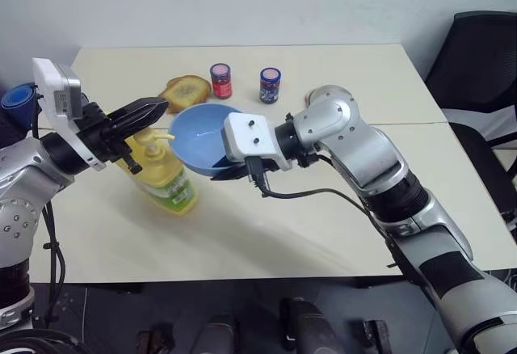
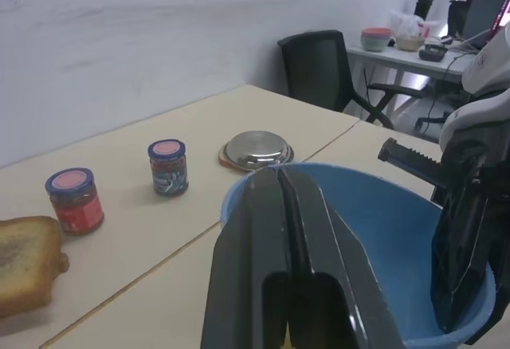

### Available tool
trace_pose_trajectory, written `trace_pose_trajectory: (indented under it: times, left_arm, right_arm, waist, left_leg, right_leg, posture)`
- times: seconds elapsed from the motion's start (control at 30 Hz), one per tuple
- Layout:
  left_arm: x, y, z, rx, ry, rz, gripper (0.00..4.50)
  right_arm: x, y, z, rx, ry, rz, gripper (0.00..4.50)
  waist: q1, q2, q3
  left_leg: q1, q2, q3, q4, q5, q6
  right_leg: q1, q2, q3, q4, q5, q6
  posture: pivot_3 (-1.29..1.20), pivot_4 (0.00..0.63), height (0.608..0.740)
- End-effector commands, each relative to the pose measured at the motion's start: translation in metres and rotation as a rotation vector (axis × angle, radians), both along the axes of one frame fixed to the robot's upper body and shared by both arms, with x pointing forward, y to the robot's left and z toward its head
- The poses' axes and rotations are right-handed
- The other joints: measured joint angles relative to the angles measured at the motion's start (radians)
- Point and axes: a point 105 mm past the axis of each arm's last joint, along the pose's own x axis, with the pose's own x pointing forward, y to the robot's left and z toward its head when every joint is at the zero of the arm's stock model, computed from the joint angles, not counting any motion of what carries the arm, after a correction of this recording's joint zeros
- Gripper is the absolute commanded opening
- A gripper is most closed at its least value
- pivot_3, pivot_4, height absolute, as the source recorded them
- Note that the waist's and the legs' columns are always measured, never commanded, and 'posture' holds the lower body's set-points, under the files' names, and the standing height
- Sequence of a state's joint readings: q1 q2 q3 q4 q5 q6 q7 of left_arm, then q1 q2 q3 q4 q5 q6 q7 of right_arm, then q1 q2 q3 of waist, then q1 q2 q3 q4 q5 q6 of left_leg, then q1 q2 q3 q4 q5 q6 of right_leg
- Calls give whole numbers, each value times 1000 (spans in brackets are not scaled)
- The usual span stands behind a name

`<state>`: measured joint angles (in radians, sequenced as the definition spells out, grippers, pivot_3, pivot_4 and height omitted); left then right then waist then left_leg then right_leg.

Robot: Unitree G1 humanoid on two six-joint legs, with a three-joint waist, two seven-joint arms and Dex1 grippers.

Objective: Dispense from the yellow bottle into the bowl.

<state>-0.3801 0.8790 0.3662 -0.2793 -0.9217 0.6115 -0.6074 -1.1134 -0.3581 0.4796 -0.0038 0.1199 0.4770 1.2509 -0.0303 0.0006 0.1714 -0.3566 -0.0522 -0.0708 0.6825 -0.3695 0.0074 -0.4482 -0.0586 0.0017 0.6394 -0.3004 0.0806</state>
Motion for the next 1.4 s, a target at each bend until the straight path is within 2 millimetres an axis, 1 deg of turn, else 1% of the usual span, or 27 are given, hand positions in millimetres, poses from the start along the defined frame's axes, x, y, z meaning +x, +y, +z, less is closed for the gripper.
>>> trace_pose_trajectory:
  times: [0.03,0.07,0.17,0.33,0.5,0.57,0.73,0.8,0.93,1.0,1.07,1.27,1.33,1.37,1.4]
  left_arm:
    - [6,6,-6,8,36,54,32]
    - [7,7,-7,7,44,62,32]
    - [7,3,-18,38,90,54,32]
    - [7,-1,-33,66,143,52,32]
    - [12,0,-53,117,203,102,32]
    - [13,1,-65,142,233,122,32]
    - [14,2,-82,152,262,131,32]
    - [16,5,-87,147,278,148,32]
    - [15,3,-93,116,299,138,32]
    - [15,6,-99,127,313,154,32]
    - [15,8,-103,109,326,164,32]
    - [13,6,-111,95,342,154,32]
    - [15,5,-104,55,319,151,32]
    - [15,4,-97,27,295,144,32]
    - [16,4,-86,-20,267,139,32]
  right_arm:
    - [-8,10,14,9,-56,57,0]
    - [-9,10,14,8,-54,62,0]
    - [-14,13,14,6,-36,84,0]
    - [-14,16,13,11,-26,86,0]
    - [-16,18,12,14,-12,90,0]
    - [-16,18,11,15,-6,90,0]
    - [-16,19,10,18,8,89,0]
    - [-16,20,9,20,14,88,0]
    - [-17,20,8,19,25,92,0]
    - [-18,20,8,18,30,93,0]
    - [-16,20,8,20,29,89,0]
    - [-16,21,8,26,37,89,0]
    - [-16,21,7,29,39,88,0]
    - [-16,21,7,31,39,84,0]
    - [-15,21,6,33,38,80,0]
  waist:
    - [0,0,0]
    - [0,0,0]
    - [0,0,0]
    - [-1,0,0]
    - [-1,1,-1]
    - [-1,2,-1]
    - [0,12,-10]
    - [0,14,-11]
    - [0,17,-15]
    - [0,18,-16]
    - [0,20,-18]
    - [0,23,-19]
    - [0,23,-20]
    - [1,23,-20]
    - [1,23,-20]
  left_leg:
    - [0,0,0,0,0,0]
    - [0,0,0,0,0,0]
    - [0,0,0,0,0,0]
    - [1,0,0,0,0,0]
    - [3,0,0,0,0,0]
    - [4,0,0,0,0,0]
    - [5,0,1,0,0,0]
    - [6,0,1,0,0,0]
    - [6,0,1,0,0,0]
    - [6,0,1,0,0,0]
    - [7,0,1,0,0,0]
    - [8,-1,1,-1,0,0]
    - [8,-1,1,-1,0,0]
    - [8,-1,1,-1,0,0]
    - [8,-1,1,-1,0,0]
  right_leg:
    - [0,0,0,0,0,0]
    - [0,0,0,0,0,0]
    - [0,0,0,1,0,0]
    - [0,0,0,2,0,0]
    - [2,0,0,3,0,0]
    - [2,0,1,3,0,0]
    - [3,0,1,4,0,0]
    - [3,0,1,4,0,0]
    - [4,0,2,4,0,0]
    - [4,0,2,4,0,0]
    - [4,0,3,4,0,0]
    - [4,-1,3,3,0,0]
    - [4,-1,3,3,0,0]
    - [4,-1,3,3,0,0]
    - [4,-1,3,3,0,0]
  posture:
    - [0,150,740]
    - [0,150,740]
    - [0,150,740]
    - [0,150,740]
    - [0,150,740]
    - [0,150,740]
    - [0,150,740]
    - [0,150,740]
    - [0,150,740]
    - [0,150,740]
    - [0,150,740]
    - [0,150,740]
    - [0,150,740]
    - [0,150,740]
    - [0,150,740]
